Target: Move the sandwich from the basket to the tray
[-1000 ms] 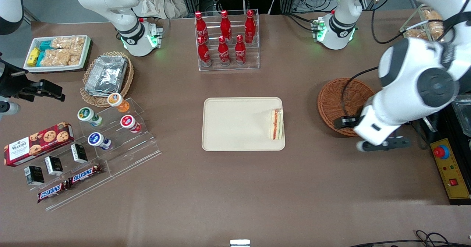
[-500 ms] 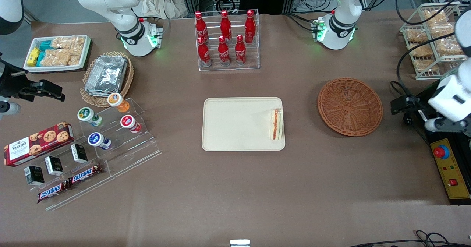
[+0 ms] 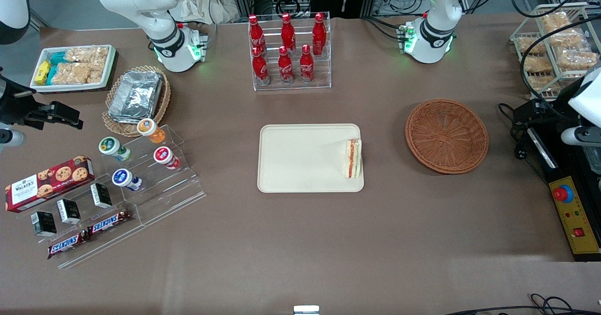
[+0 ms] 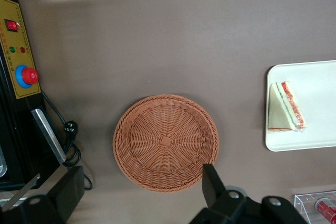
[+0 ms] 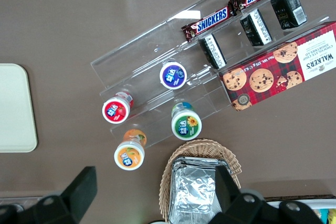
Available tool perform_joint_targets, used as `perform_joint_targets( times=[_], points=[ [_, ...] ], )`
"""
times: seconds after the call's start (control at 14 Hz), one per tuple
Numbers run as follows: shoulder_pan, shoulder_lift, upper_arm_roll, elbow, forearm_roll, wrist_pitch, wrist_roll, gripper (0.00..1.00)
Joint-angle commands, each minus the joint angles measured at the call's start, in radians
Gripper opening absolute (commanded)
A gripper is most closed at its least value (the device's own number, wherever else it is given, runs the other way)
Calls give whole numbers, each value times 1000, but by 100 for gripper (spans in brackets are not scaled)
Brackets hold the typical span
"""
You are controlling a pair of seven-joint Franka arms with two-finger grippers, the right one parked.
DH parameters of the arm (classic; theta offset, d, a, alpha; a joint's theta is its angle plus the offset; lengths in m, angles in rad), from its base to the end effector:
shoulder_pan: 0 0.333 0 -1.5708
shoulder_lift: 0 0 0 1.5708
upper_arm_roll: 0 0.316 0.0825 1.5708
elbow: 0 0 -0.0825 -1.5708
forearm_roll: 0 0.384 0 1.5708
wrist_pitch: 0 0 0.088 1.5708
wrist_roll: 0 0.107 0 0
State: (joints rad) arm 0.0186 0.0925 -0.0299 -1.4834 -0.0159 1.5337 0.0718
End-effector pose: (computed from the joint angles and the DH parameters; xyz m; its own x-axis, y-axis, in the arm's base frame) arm 0.5791 -0.0075 0.6100 0.9957 -0.0836 -0.0407 -0.0827 -0.9963 0.0216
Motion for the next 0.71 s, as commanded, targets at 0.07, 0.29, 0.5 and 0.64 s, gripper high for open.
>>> perform_joint_targets(
  times=[0.07, 0.29, 0.5, 0.64],
  points=[
    [3, -14, -2, -3, -1, -12, -12, 100],
    [1, -14, -4, -5, -3, -32, -14, 100],
    [1, -14, -4, -5, -3, -30, -14, 100],
    [1, -11, -4, -3, -3, -30, -12, 100]
  ],
)
